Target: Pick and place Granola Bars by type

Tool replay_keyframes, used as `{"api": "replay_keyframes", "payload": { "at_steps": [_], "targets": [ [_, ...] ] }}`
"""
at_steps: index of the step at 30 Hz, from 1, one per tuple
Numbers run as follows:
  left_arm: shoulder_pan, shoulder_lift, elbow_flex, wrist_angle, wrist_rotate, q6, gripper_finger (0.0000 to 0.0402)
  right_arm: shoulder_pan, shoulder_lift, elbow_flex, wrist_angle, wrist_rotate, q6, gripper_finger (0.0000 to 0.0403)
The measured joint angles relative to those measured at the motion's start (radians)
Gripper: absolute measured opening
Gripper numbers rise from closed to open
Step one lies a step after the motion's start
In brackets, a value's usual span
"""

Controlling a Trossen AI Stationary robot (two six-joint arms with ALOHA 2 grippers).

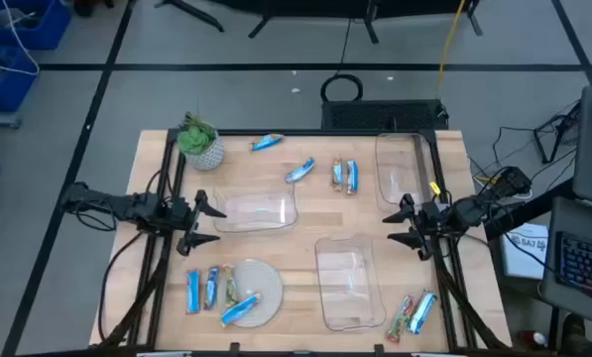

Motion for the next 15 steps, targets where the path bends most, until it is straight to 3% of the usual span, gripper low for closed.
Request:
{"api": "replay_keyframes", "payload": {
  "at_steps": [7, 11, 15],
  "targets": [
    [0.000, 0.000, 0.000, 0.035, -0.017, -0.015, 0.0310, 0.000, 0.000, 0.000, 0.026, 0.004, 0.033, 0.0210],
    [0.000, 0.000, -0.001, 0.166, -0.081, -0.031, 0.0310, 0.000, 0.001, 0.000, 0.137, 0.038, 0.026, 0.0210],
    [0.000, 0.017, 0.049, 0.244, -0.153, 0.030, 0.0310, 0.000, 0.009, 0.045, 0.278, 0.134, -0.160, 0.0210]
  ]
}}
